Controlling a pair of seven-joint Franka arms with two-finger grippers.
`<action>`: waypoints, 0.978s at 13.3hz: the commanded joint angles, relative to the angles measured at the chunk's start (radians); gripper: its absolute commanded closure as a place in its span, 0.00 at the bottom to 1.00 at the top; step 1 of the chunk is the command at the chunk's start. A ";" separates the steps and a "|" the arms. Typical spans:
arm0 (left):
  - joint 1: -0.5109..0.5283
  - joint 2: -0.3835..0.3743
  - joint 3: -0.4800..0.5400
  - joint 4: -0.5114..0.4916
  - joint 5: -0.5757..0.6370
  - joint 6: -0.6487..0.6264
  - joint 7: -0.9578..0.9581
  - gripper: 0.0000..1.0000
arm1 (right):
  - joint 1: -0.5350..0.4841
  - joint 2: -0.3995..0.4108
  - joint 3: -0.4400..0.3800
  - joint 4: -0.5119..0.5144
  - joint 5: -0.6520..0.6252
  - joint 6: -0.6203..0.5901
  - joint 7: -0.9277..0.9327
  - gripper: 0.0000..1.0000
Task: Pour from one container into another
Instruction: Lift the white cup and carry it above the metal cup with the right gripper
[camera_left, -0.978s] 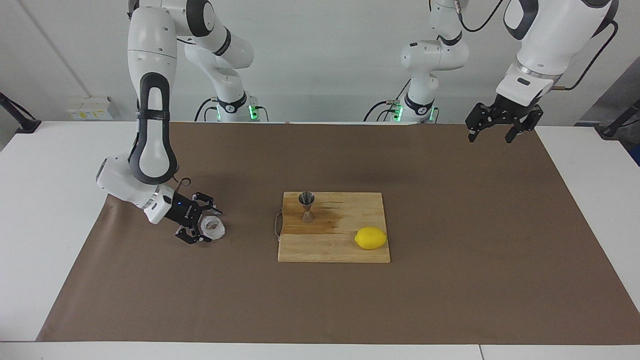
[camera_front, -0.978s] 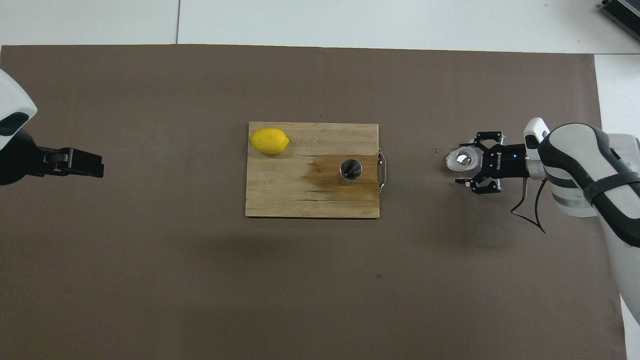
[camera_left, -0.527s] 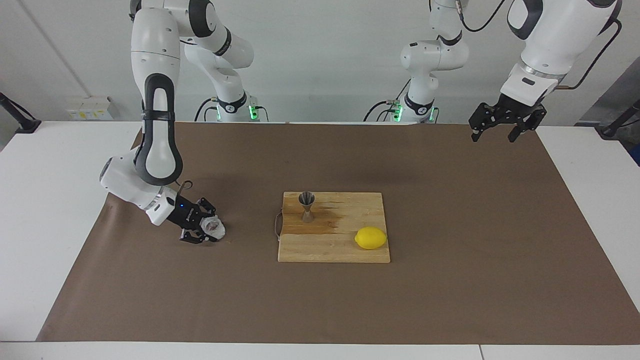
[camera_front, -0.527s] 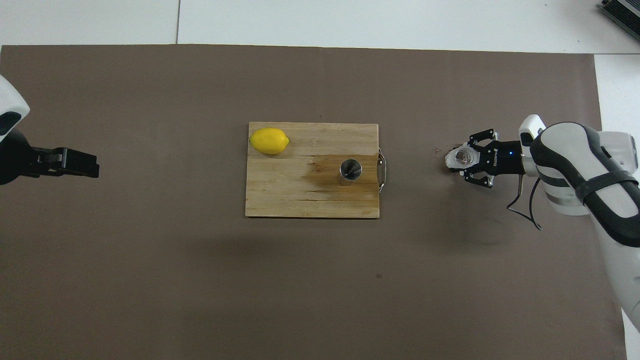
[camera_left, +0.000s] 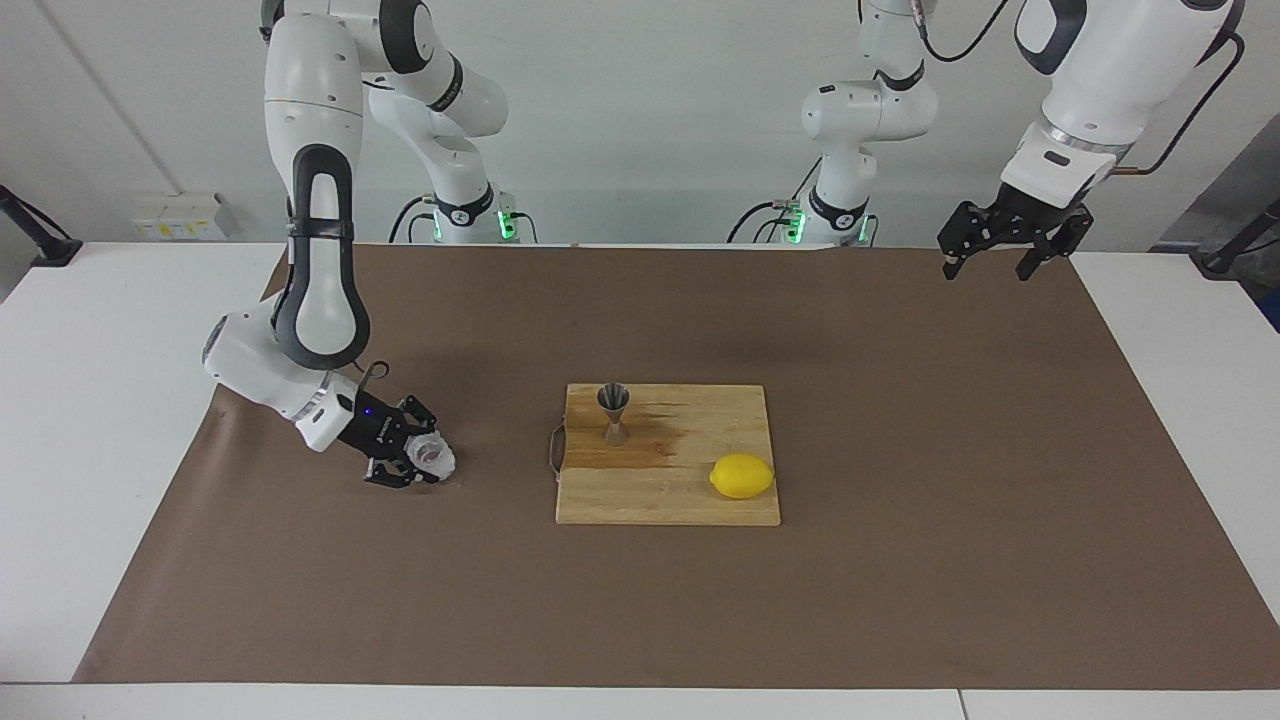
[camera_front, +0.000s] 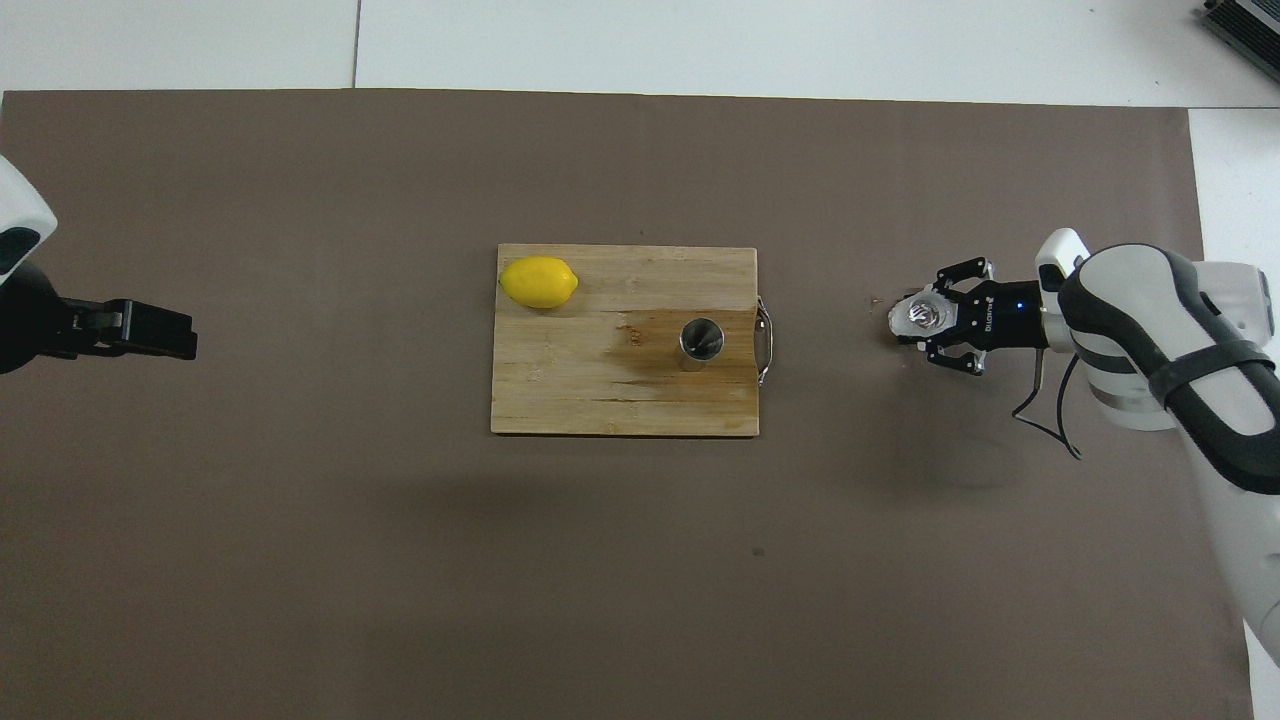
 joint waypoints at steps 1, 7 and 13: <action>0.006 -0.024 -0.004 -0.018 0.015 -0.010 0.014 0.00 | 0.050 -0.072 0.019 -0.005 0.017 -0.002 0.138 0.65; 0.006 -0.024 -0.004 -0.018 0.015 -0.010 0.014 0.00 | 0.260 -0.092 0.017 0.072 -0.049 0.092 0.500 0.65; 0.006 -0.024 -0.004 -0.018 0.015 -0.010 0.014 0.00 | 0.341 -0.132 0.016 0.074 -0.395 0.114 0.660 0.65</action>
